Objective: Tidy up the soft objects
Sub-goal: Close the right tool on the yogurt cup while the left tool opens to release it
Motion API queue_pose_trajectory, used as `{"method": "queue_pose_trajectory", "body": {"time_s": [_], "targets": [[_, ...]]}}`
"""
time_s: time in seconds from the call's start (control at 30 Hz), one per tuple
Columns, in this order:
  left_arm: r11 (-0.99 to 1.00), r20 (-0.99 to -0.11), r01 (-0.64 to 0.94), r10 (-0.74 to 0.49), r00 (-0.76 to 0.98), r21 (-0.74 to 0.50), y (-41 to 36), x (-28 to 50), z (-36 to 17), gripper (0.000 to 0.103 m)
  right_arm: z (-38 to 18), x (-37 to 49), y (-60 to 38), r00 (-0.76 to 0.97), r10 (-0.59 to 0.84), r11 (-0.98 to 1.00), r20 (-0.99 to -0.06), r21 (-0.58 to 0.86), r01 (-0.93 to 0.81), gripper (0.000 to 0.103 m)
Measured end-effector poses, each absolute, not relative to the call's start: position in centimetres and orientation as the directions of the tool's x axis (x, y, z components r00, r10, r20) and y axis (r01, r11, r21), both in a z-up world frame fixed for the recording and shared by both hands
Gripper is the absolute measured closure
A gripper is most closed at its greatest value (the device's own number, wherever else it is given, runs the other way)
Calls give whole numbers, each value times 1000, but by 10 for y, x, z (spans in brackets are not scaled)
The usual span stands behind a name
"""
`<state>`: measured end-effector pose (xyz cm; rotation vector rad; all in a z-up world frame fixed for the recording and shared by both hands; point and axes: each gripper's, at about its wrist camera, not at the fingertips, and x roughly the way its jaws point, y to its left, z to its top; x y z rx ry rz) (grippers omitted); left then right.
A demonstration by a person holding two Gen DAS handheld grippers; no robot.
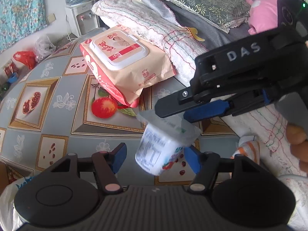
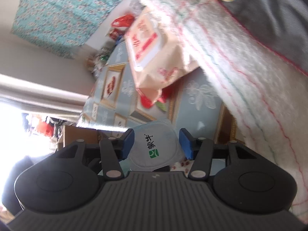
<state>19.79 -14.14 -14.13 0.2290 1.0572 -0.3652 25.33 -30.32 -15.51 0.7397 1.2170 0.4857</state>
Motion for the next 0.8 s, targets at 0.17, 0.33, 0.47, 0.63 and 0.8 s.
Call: {"method": "queue_pose_trajectory", "body": {"time_s": [0.17,0.33,0.47,0.63,0.8], "targets": [[919,-887,394,-164,432,22,-140,198,-145,36,-150,251,-294,262,715,671,-648,742,4,54],[932,-890,362,-178,420,-16,-130,198,-148,36,-157,254,-304,290,693,678,-660,734,49,54],[942,-887,331,-194,420,-49,-125,198,-148,40,-171,256,-294,242,732,647,-637,761,49,62],[954,-878,287,-207,432,-84,-122,199,-142,47,-171,255,-286,232,748,634,-622,773,28,79],[955,-853,289,-204,480,-66,-124,191,-129,47,-150,253,-287,249,754,633,-607,773,-34,80]]}}
